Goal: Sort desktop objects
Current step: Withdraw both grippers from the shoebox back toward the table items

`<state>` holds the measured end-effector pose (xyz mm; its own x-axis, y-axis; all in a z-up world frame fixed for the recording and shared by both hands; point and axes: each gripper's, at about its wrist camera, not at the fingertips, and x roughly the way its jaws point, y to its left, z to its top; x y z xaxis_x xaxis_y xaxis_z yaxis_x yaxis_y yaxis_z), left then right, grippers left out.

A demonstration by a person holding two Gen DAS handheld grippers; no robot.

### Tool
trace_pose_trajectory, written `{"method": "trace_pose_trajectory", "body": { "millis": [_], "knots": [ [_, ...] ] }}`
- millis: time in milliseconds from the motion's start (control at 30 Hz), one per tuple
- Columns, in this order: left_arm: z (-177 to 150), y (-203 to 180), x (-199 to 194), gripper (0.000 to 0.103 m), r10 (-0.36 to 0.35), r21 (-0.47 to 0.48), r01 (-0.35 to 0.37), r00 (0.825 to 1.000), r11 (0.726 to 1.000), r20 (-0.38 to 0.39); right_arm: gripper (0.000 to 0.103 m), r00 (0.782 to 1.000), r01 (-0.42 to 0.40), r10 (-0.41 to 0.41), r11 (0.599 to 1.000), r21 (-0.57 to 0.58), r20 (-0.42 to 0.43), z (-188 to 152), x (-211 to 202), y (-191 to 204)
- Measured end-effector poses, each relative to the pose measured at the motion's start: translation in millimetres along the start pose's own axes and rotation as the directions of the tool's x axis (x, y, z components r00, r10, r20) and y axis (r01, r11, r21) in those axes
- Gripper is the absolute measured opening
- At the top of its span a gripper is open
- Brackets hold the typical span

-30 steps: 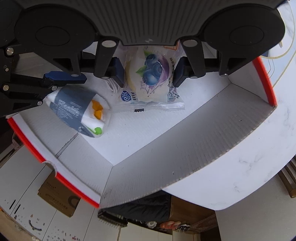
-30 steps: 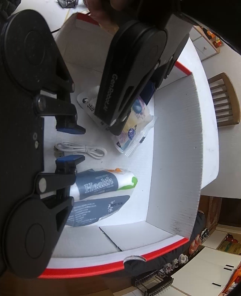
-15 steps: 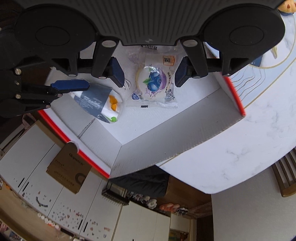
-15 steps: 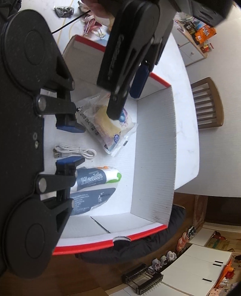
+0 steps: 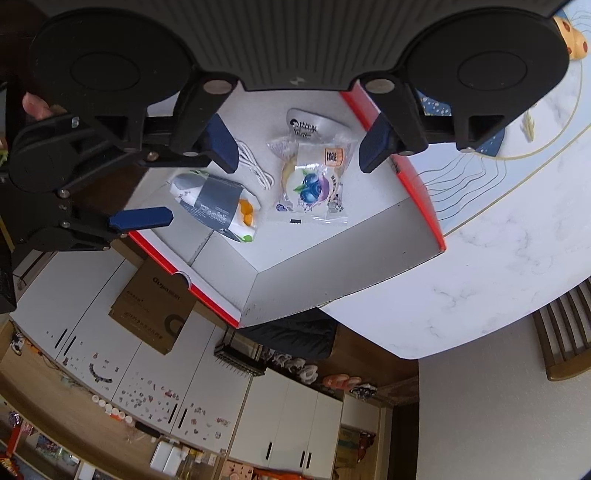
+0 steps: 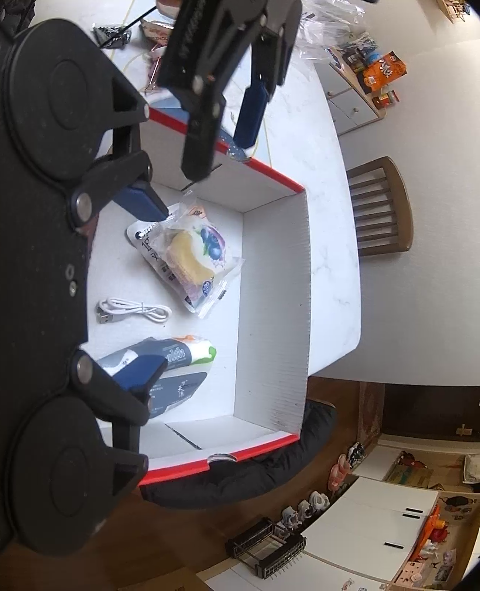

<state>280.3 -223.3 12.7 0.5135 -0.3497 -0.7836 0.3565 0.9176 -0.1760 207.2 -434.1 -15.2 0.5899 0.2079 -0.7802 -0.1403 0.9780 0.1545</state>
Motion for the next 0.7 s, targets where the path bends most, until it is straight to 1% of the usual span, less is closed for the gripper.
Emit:
{"method": "trace_pose_trajectory", "body": {
  "millis": [67, 133, 367, 400, 500, 700],
  "knots": [
    [-5, 3, -6, 0.072, -0.005, -0.005, 0.005, 1.000, 1.000, 0.005, 0.080, 1.000, 0.006, -0.006, 1.000, 0.006, 0.005, -1, -2, 3],
    [-10, 5, -12, 0.079, -0.009, -0.008, 0.009, 1.000, 1.000, 0.012, 0.081, 1.000, 0.012, -0.012, 1.000, 0.012, 0.009, -3, -5, 6],
    [-37, 17, -37, 0.087, -0.018, -0.021, 0.019, 0.999, 1.000, 0.032, 0.088, 0.999, 0.022, -0.023, 0.999, 0.031, 0.031, -8, -13, 28],
    [-42, 20, -41, 0.089, -0.018, -0.025, 0.019, 0.999, 0.999, 0.033, 0.089, 0.999, 0.022, -0.023, 0.999, 0.031, 0.033, -9, -14, 32],
    [-57, 33, -52, 0.103, -0.007, -0.038, 0.009, 0.999, 0.999, 0.045, 0.090, 0.999, 0.024, -0.025, 0.999, 0.031, 0.036, -11, -15, 47],
    [-93, 65, -76, 0.103, 0.027, -0.082, -0.025, 0.999, 0.996, 0.030, 0.091, 0.999, 0.004, -0.005, 1.000, 0.020, 0.032, -12, -12, 84]
  ]
}}
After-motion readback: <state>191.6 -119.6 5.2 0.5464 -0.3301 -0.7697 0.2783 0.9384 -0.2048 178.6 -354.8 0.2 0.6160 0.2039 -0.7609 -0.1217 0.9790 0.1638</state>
